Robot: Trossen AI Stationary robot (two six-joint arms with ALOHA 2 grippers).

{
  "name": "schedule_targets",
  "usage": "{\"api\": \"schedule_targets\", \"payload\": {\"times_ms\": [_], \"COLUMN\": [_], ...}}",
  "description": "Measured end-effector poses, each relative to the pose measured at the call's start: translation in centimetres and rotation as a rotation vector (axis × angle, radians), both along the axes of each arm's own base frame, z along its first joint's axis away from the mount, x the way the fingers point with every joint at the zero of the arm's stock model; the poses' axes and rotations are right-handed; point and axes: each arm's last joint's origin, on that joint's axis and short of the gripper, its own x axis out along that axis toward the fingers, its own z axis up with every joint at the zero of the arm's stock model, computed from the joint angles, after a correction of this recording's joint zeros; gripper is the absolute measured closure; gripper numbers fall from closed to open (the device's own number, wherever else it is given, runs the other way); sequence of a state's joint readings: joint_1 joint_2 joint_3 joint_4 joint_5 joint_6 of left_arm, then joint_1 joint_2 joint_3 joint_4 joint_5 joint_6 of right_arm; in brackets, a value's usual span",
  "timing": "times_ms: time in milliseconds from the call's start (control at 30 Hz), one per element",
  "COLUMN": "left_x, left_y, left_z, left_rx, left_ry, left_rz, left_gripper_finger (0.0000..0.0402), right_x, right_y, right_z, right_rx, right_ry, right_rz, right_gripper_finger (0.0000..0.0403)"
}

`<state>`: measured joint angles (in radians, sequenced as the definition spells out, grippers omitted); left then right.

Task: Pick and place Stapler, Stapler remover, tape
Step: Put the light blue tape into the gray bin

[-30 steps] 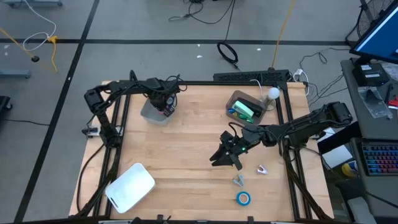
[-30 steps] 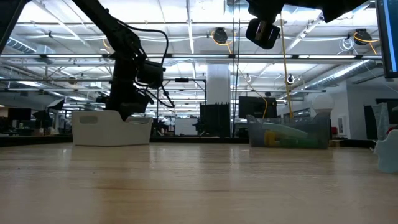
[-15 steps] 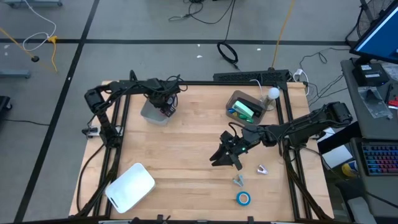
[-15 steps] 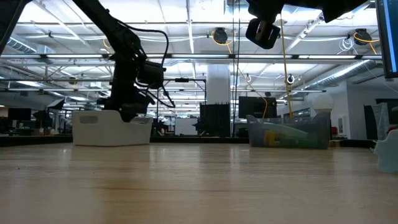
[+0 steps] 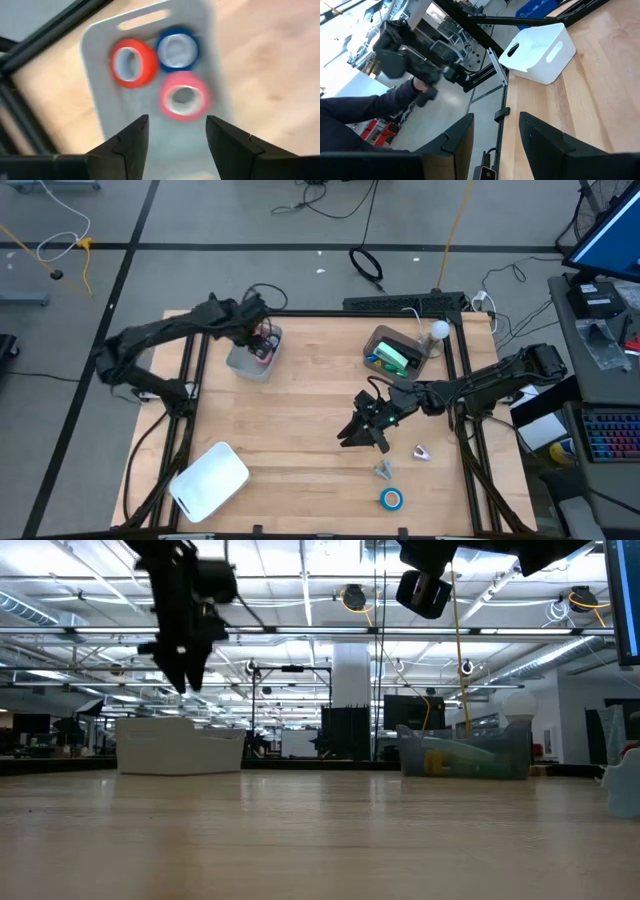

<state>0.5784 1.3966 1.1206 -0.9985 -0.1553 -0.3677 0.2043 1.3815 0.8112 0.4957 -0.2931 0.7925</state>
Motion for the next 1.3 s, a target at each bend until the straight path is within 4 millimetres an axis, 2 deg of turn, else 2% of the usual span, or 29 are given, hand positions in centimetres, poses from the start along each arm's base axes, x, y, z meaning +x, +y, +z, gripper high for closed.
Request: {"api": "schedule_targets", "payload": {"times_ms": [167,333,467,667,900,1033,1300], "left_x": [-1.0,-1.1,-0.7,0.2,1.1,1.4,1.6], "left_y": [-3.7,-7.4,-9.7,-12.4,-14.5,-15.2,-15.9], "left_z": [3.7,6.2,7.5,8.2,7.1,5.4,2.1], "left_rx": [0.038,0.136,0.188,0.197,0.222,0.21,0.173], "left_ry": [-0.199,-0.343,-0.452,-0.554,-0.611,-0.618,-0.637], "left_rz": [-0.075,-0.246,-0.373,-0.509,-0.597,-0.616,-0.603], "left_gripper_finger": [0.0204,0.0204,0.0204,0.0204,0.0204,0.0204,0.0204], "right_x": [-0.2,-0.9,-1.8,-3.3,-5.3,-6.4,-8.5], "right_y": [0.3,1.1,2.5,4.1,6.4,7.9,9.9], "right_z": [-0.3,-1.3,-2.3,-3.8,-4.7,-5.0,-5.7], "right_rx": [0.041,0.057,0.043,0.074,0.116,0.146,0.205], "right_ry": [0.051,0.181,0.302,0.547,0.786,0.896,1.088], "right_rz": [0.108,0.283,0.336,0.366,0.358,0.311,0.094], "right_gripper_finger": [0.025,0.025,0.025,0.025,0.025,0.025,0.025]}}
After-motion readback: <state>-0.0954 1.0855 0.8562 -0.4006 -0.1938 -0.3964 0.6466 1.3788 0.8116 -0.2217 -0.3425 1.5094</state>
